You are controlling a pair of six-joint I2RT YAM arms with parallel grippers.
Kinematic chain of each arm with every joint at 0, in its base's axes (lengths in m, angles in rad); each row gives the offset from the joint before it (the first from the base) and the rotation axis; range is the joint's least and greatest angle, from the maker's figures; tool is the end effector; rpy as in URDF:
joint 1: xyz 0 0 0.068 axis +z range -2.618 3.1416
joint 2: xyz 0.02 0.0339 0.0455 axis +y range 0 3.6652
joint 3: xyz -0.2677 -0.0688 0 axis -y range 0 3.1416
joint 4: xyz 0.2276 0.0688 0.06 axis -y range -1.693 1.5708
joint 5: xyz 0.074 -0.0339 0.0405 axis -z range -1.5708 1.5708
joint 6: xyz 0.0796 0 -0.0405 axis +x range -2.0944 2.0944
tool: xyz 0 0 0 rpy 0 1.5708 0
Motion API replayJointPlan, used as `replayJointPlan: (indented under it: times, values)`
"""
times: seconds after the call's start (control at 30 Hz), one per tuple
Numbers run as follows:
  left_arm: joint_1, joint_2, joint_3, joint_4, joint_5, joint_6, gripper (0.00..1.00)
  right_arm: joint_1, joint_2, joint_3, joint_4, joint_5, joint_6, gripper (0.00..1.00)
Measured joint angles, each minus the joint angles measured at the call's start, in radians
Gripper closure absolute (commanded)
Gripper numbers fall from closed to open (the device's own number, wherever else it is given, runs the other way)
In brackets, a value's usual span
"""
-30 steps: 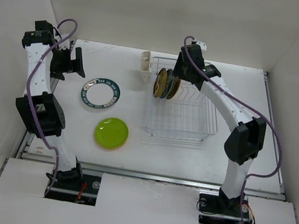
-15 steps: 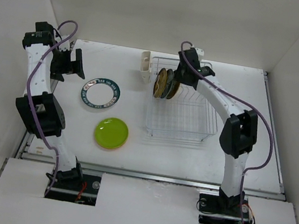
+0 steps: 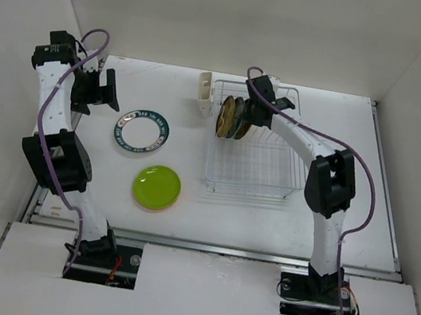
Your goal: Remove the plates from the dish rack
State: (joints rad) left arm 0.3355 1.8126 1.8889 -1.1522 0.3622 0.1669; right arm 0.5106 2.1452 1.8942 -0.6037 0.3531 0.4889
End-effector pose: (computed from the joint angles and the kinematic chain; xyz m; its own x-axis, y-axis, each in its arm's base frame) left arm 0.3652 0.0975 0.3200 -0.8442 -0.1298 -0.5201 -0.0089 0.9735 -0.2286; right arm 0.4483 0.2196 0.2277 -0.7034 0.1111 -0.7021 0.0791 0.9938 0.0780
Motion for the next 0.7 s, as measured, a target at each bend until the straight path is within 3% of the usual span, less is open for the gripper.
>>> replayJointPlan:
  times: [0.5, 0.7]
  values:
    - [0.000, -0.021, -0.004, 0.000, 0.000, 0.000, 0.00, 0.025, -0.165, 0.002, -0.012, 0.188, -0.083, 1.00]
    - [0.000, -0.026, -0.005, 0.000, 0.000, 0.000, 0.00, 0.075, -0.220, 0.105, -0.081, 0.419, -0.128, 1.00]
